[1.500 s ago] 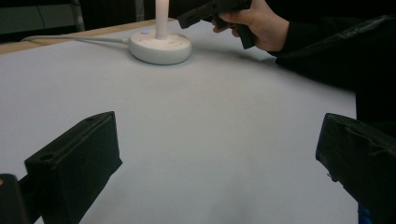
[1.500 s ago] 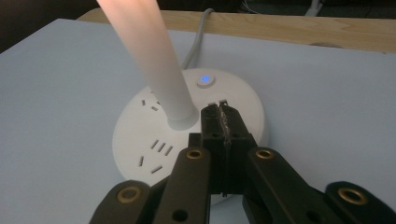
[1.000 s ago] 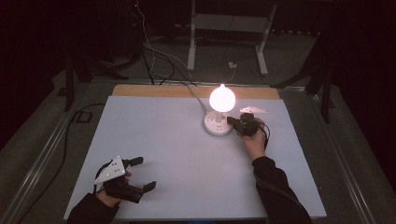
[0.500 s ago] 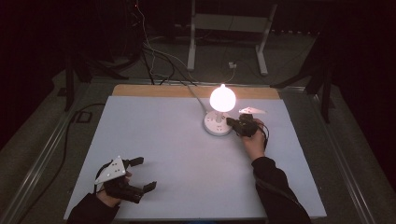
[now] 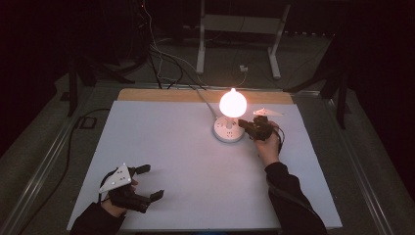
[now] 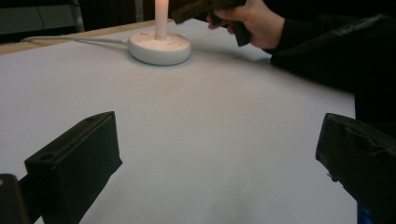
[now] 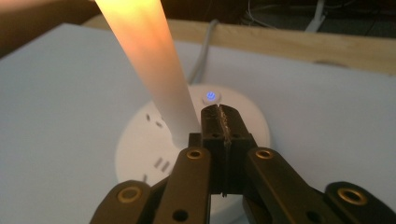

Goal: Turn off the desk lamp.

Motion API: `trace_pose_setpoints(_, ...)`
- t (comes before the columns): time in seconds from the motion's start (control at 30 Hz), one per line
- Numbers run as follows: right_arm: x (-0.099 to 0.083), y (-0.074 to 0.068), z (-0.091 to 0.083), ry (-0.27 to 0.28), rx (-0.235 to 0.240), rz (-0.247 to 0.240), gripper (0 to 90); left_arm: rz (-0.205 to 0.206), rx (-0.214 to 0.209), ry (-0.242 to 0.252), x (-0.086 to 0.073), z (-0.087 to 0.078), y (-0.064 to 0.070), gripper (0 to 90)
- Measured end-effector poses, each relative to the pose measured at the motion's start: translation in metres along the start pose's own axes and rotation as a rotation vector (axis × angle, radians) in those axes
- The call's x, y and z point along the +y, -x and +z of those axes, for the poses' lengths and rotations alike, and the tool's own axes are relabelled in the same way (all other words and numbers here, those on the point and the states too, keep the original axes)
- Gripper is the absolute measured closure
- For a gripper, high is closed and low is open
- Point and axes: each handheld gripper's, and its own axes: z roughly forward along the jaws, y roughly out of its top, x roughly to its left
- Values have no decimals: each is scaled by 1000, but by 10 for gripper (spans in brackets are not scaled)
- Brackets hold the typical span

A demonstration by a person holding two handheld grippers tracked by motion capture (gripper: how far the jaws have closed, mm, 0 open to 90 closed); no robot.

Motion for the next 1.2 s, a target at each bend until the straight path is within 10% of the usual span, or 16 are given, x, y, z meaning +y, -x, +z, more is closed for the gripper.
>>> trace_pose_setpoints(1.2,-9,1,7,-23,-30,-21,900,4,-4,-3,0,0,1,4)
